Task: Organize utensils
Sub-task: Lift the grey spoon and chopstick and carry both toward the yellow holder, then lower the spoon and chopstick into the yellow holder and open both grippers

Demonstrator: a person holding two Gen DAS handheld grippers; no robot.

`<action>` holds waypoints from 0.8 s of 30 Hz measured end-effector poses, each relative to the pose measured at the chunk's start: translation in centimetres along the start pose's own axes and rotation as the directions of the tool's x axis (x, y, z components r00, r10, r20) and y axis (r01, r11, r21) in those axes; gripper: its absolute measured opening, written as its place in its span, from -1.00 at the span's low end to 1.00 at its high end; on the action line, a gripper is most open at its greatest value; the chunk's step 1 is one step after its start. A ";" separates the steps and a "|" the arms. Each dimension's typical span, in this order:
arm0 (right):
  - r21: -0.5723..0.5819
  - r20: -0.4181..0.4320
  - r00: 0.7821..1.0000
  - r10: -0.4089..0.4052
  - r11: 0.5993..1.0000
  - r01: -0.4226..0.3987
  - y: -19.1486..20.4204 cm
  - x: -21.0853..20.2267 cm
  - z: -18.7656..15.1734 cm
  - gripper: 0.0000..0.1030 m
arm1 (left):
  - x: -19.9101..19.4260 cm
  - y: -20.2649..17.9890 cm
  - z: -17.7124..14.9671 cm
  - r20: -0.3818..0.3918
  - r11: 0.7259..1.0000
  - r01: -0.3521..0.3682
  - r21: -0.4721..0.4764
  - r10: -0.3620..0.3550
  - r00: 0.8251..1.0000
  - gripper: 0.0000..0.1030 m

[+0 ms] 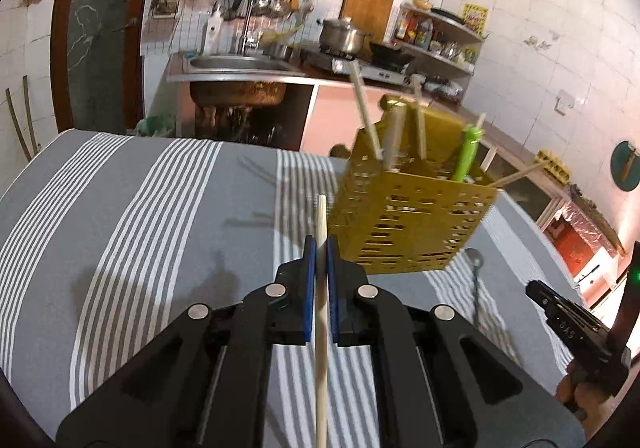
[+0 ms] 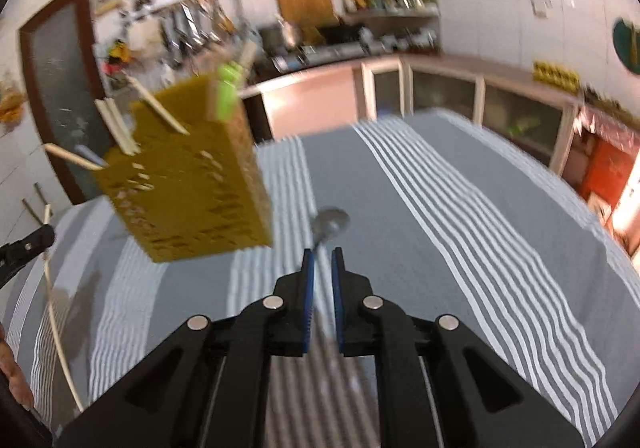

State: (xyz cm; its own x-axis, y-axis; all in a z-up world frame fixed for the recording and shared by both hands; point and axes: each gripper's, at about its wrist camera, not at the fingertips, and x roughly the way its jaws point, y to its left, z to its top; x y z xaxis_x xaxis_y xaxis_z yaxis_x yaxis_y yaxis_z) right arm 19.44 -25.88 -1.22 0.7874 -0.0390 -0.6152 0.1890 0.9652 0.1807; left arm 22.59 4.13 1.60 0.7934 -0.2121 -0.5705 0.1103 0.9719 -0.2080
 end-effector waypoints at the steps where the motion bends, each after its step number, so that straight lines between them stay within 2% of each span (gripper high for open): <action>1: 0.011 -0.029 1.000 -0.012 1.000 0.012 -0.3 0.8 0.2 -0.28 | 0.5 0.1 0.2 -0.011 1.000 -0.004 0.003 0.004 1.000 -0.91; 2: 0.019 -0.044 0.999 -0.015 1.000 0.016 -0.5 1.4 0.3 -0.10 | 1.3 0.3 0.5 -0.025 1.000 -0.010 0.006 0.010 1.000 -0.91; 3: 0.030 -0.062 0.998 -0.020 0.999 0.022 -0.8 2.1 0.6 -0.01 | 2.3 0.7 0.7 -0.047 1.000 -0.019 0.011 0.019 0.999 -0.91; 7: 0.023 -0.122 0.992 -0.045 0.999 0.048 -0.5 4.9 1.0 -0.03 | 5.7 2.1 1.1 -0.120 0.999 -0.038 0.002 0.038 0.992 -0.91; 12: -0.029 -0.171 0.982 -0.083 0.996 0.079 1.8 7.7 2.2 -0.06 | 8.4 3.0 1.6 -0.167 0.999 -0.050 -0.012 0.047 0.985 -0.91; 14: -0.035 -0.211 0.971 -0.109 0.994 0.104 2.4 9.1 2.6 -0.17 | 8.8 3.3 1.5 -0.179 0.999 -0.046 -0.022 0.042 0.983 -0.91; 16: -0.025 -0.237 0.964 -0.122 0.993 0.119 2.6 10.4 2.8 -0.41 | 9.0 3.4 1.4 -0.185 0.999 -0.045 -0.018 0.041 0.982 -0.91; 21: -0.035 -0.236 0.961 -0.147 0.989 0.142 2.7 11.2 3.1 -0.82 | 9.0 3.3 1.3 -0.183 0.999 -0.048 -0.017 0.044 0.982 -0.91; 24: -0.036 -0.225 0.966 -0.130 0.991 0.125 2.8 10.6 2.8 -0.90 | 8.5 3.0 1.3 -0.167 0.999 -0.048 -0.018 0.044 0.985 -0.91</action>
State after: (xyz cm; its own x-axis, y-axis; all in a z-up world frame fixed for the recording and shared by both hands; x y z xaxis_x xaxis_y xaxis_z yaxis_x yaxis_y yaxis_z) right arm 29.91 -24.31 -5.09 0.6040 -0.1051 -0.7900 0.2649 0.9614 0.0747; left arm 30.41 5.40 -2.82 0.6867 -0.1829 -0.7036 0.0614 0.9790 -0.1946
